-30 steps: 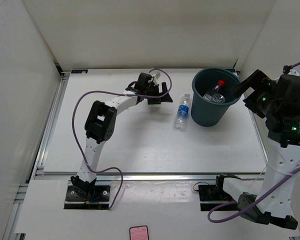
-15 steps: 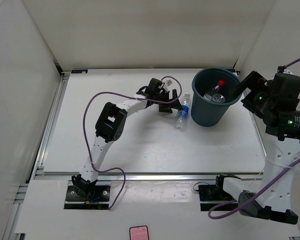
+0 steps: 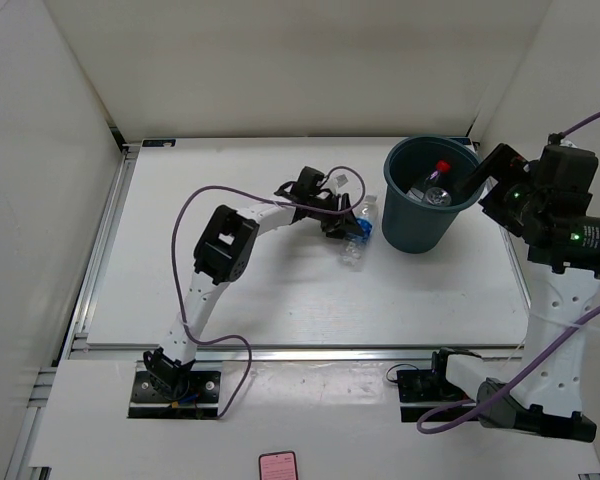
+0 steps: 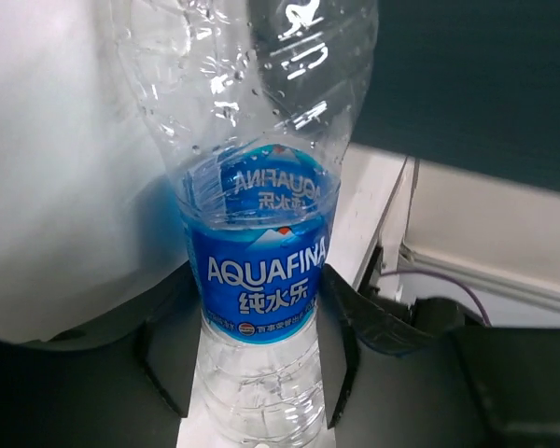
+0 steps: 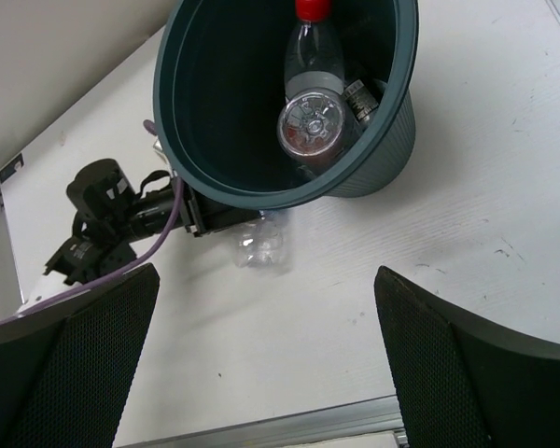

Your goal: Put the plastic bottles in the bin

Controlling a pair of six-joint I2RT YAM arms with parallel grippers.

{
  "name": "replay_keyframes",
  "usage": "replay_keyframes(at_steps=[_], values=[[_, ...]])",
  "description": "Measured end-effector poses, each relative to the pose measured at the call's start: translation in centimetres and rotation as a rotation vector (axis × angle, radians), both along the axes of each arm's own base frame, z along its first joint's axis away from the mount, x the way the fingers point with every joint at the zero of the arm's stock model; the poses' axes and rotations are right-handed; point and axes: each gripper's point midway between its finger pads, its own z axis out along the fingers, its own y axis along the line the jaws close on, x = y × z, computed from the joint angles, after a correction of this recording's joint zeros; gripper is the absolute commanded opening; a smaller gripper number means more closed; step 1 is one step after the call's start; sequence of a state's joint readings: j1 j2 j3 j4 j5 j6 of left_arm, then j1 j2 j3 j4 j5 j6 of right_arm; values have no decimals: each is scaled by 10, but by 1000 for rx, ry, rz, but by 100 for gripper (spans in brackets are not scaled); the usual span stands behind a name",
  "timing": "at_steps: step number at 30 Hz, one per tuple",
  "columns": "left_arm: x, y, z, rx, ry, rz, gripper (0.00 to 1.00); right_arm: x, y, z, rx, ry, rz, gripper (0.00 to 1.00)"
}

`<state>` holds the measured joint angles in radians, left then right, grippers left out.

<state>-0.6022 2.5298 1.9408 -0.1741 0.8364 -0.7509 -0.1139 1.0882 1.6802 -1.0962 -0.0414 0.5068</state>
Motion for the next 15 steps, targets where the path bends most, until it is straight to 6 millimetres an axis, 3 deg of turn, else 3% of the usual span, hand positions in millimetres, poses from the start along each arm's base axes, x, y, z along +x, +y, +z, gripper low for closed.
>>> replay_keyframes(at_steps=[4,6,9,11,13,14,15], values=[[-6,26,7,23,47,21,40,5,1,-9,12,27,4,100],[9,43,17,45,49,81,39,7,2,-14,20,43,5,100],[50,75,43,78,-4,219,40,11,2,-17,25,49,5,100],[91,94,83,73,-117,316,40,11,2,-18,30,51,6,100],[131,102,147,23,-281,395,42,12,3,-17,36,49,6,100],[147,101,191,-24,-387,428,44,12,3,-17,38,49,6,100],[157,97,255,-99,-535,467,44,12,3,-17,40,49,4,100]])
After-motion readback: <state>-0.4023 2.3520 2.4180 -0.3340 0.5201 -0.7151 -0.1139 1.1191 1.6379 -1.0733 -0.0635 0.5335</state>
